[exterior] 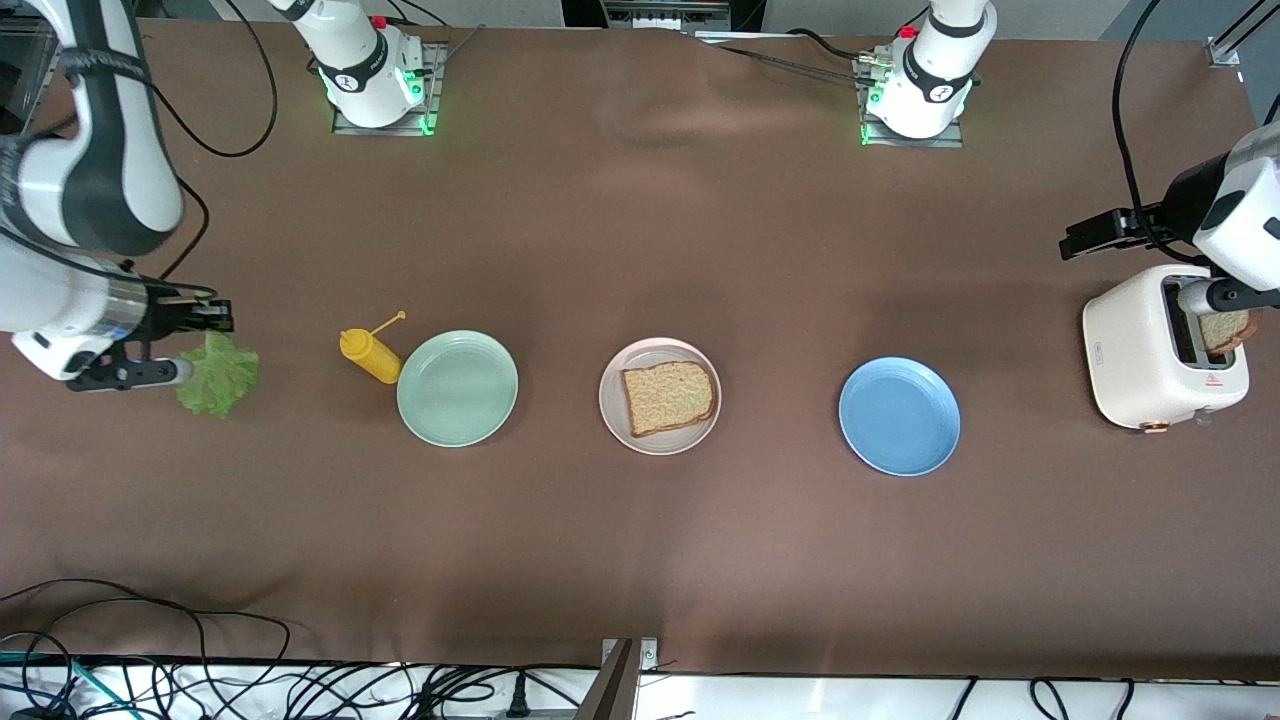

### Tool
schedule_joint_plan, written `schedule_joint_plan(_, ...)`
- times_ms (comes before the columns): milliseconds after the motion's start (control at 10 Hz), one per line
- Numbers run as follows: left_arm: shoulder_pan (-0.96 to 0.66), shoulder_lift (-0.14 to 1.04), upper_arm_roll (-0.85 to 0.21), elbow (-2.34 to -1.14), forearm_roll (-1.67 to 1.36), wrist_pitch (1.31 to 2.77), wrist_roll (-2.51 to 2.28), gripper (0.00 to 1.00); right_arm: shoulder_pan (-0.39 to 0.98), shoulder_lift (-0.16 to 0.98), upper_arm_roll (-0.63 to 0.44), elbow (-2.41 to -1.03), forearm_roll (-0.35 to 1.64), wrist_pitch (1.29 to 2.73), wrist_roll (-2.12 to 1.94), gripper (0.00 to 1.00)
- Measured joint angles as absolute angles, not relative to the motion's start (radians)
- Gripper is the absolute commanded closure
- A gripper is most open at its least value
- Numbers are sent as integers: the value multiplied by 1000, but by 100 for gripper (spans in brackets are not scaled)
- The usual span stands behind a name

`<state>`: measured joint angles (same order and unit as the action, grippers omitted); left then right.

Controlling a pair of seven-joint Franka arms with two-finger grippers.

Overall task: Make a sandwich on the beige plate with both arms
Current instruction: 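Carry the lettuce leaf with the right gripper over the bread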

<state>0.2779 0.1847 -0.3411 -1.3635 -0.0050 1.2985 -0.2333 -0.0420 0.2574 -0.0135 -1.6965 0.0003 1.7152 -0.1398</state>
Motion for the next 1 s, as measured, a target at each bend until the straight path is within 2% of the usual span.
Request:
schedule_joint_plan(200,278,185,-342,-1370,-5,1298,-233,0,-40,258,58,-1625,1,1637,-13,95)
schedule_joint_plan(600,288,185,-342,-1370,-5,1299,-233,0,-27,283,273,-1597,3,1631,394,95)
schedule_joint_plan(1000,288,168,-351,-1370,-5,1299,-233,0,39,367,409,-1564,5,1741,702,95)
